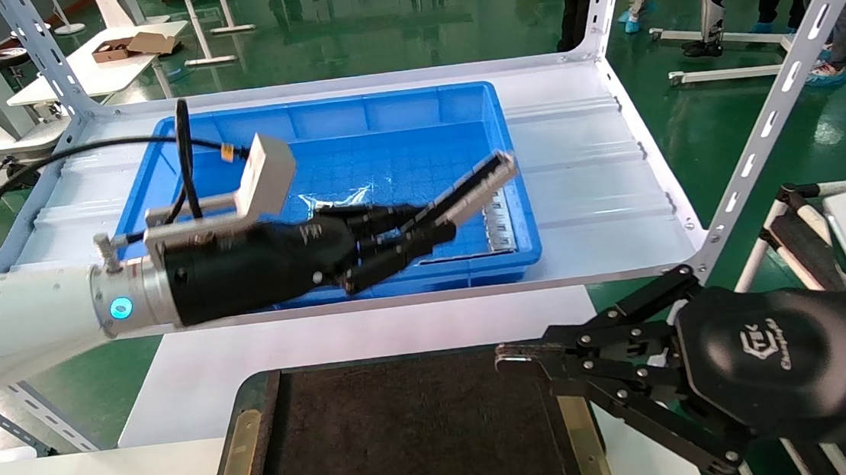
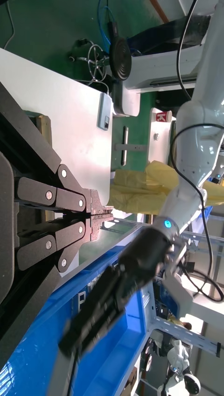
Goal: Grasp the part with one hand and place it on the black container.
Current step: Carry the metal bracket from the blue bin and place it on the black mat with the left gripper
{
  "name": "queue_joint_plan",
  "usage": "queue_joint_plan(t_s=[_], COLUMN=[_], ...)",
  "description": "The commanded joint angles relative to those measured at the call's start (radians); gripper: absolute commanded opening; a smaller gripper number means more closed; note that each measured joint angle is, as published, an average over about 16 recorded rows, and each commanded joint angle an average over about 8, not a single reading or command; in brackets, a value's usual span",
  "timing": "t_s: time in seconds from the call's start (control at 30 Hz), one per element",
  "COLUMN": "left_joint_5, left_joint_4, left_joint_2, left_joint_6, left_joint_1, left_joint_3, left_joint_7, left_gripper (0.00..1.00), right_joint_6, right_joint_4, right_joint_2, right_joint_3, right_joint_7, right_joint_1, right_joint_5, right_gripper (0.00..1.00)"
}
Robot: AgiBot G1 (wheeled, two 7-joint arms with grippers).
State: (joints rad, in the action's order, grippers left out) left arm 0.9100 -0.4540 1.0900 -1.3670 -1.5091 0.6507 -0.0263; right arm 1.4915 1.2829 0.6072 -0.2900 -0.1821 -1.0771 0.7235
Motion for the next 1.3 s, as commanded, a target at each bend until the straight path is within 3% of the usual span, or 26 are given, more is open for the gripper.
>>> queue_joint_plan(t_s=[0.03,0.27,0.5,0.93,1.3], left_joint_5=[-0.011,-0.052,-0.04,0.061,0.134], left_joint_4=[-0.047,-0.31,-0.497,-0.7,-0.745], left_joint_2=[-0.024,-0.122,-0.191,-0.193,-0.075], left_joint_6=[-0.032,-0.067,0.072,0.641,1.158], left_joint_1=[0.029,0.234,0.454,0.769,0.875], left_joint_3=[-0.002,0.009,0.034,0.05,0.105], left_joint_7=[-0.018,-0.123,-0.202,-0.326,-0.49], left_gripper=[0.0,0.0,0.0,0.0,0.0], right_joint_6=[0.0,0.0,0.0,-0.001,-0.001], right_joint_4=[0.0,0.0,0.0,0.0,0.0], right_joint_2=[0.0,0.0,0.0,-0.001,-0.001], right_joint_3=[0.0,-0.001,-0.001,-0.002,-0.002], right_joint_7=[0.0,0.0,0.001,0.001,0.001], right_joint_1=[0.0,0.0,0.0,0.0,-0.001], right_joint_5=[0.0,0.0,-0.001,-0.001,-0.002], right_gripper=[0.0,0.0,0.0,0.0,0.0])
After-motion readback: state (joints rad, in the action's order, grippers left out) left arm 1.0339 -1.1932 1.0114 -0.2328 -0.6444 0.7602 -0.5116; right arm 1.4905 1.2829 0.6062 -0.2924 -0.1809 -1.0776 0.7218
